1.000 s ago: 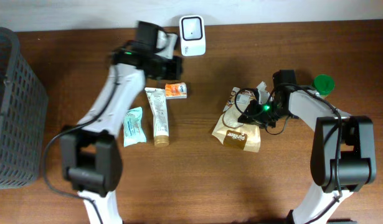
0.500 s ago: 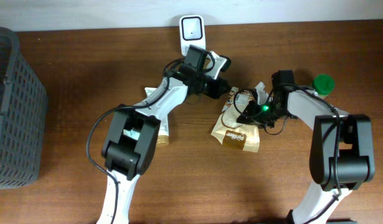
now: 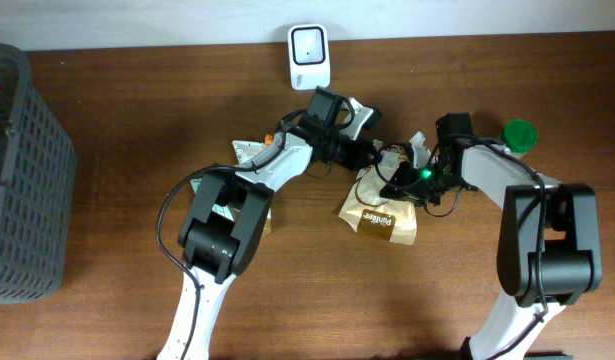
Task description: Scan the item barcode
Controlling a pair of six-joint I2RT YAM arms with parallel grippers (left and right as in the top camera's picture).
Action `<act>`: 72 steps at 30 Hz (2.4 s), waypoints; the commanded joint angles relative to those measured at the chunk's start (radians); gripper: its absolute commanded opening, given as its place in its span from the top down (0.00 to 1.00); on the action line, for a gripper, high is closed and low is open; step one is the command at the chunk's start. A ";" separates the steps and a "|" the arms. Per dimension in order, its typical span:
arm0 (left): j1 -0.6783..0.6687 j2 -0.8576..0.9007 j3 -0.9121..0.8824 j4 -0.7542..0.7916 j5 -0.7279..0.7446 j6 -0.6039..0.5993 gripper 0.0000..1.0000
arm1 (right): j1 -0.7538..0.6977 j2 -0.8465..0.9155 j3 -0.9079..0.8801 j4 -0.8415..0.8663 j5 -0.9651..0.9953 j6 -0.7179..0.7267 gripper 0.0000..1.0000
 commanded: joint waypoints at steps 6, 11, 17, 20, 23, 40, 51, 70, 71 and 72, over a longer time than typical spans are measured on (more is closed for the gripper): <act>0.000 0.106 -0.002 0.002 -0.040 -0.108 1.00 | 0.009 0.029 0.010 0.014 -0.029 -0.006 0.67; 0.000 0.119 -0.002 -0.027 -0.065 -0.132 1.00 | -0.039 0.029 0.010 0.043 -0.029 0.048 0.47; 0.000 0.119 -0.002 -0.039 -0.064 -0.145 1.00 | -0.133 0.035 0.010 0.121 -0.082 0.073 0.48; 0.000 0.119 -0.002 -0.042 -0.064 -0.148 1.00 | -0.147 0.063 0.010 0.191 -0.136 0.096 0.49; 0.000 0.119 -0.002 -0.042 -0.064 -0.148 1.00 | -0.136 0.133 0.010 0.270 -0.211 0.126 0.53; 0.011 0.086 0.002 -0.065 -0.065 -0.099 1.00 | -0.140 0.228 0.021 0.379 -0.385 0.061 0.96; 0.314 -0.395 0.007 -0.333 -0.117 -0.067 0.92 | -0.140 -0.138 0.061 0.123 -0.513 -0.082 0.96; 0.687 -0.517 0.006 -0.459 -0.162 -0.030 0.01 | -0.061 -0.421 0.094 0.512 -0.654 0.507 0.96; 0.687 -0.517 0.006 -0.459 -0.162 -0.030 0.01 | -0.040 -0.420 0.117 0.511 -0.636 0.507 0.96; 0.687 -0.517 0.006 -0.459 -0.163 -0.030 0.01 | -0.018 -0.415 0.145 0.510 -0.617 0.508 0.96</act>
